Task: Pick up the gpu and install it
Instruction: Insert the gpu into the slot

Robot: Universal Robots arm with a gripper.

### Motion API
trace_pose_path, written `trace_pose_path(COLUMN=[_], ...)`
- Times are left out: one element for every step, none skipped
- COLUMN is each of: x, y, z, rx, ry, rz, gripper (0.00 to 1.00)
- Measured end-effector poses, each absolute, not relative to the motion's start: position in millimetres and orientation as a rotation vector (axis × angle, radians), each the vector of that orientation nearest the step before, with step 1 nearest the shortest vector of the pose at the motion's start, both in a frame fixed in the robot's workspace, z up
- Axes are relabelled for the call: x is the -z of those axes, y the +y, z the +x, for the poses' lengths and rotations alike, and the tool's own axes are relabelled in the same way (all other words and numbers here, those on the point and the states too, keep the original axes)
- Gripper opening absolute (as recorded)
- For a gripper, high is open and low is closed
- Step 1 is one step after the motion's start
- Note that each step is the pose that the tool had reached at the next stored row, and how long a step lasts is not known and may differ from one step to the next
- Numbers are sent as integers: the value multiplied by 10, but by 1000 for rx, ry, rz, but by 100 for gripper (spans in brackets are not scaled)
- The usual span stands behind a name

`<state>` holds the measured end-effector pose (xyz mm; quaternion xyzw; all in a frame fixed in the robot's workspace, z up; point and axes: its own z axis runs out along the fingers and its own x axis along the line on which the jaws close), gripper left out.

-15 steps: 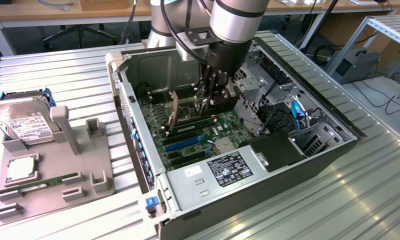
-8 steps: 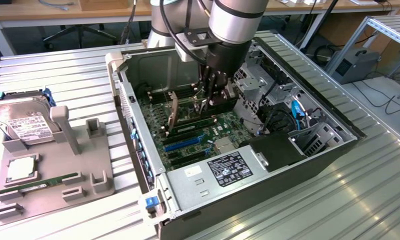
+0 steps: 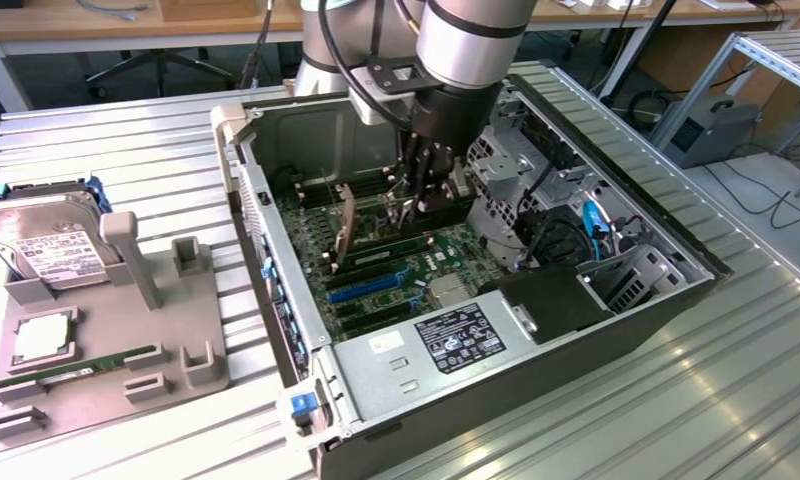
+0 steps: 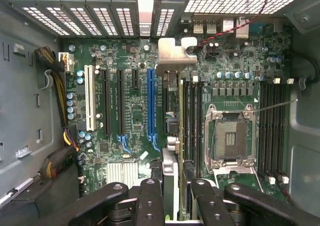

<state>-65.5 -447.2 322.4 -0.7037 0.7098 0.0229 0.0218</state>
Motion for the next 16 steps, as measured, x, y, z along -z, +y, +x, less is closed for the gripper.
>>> trace_pose_path(x=[-3223,-3222,-3222,-3220,-3220,-3220,-3219,-3218,-3218,-3217,-3216,-3215,-3214,-3212,-3209,-3207], y=[-4472,-4473,-4473,-4474,-4474,-4475,-4475,-4476,-4476,-4476,-4477,-4477,-4477,-4477,-4477,-4478], z=[-656,-656,-657,-658,-658,-658,-659,-659,-660,-660,-660,-661,-663,-670,-682,-690], rx=[-71,-71,-71,-71,-71,-71,-71,-71,-71,-71,-71,-71,-71,-71,-71,-71], ry=[2200,2200,2200,2199,2200,2199,2200,2200,2200,2200,2200,2200,2200,2200,2200,2200], rz=[-2180,-2180,-2180,-2180,-2180,-2180,-2180,-2180,-2180,-2180,-2180,-2180,-2180,-2180,-2180,-2180], gripper=[27,27,27,27,27,27,27,27,27,27,27,27,27,27,27,27])
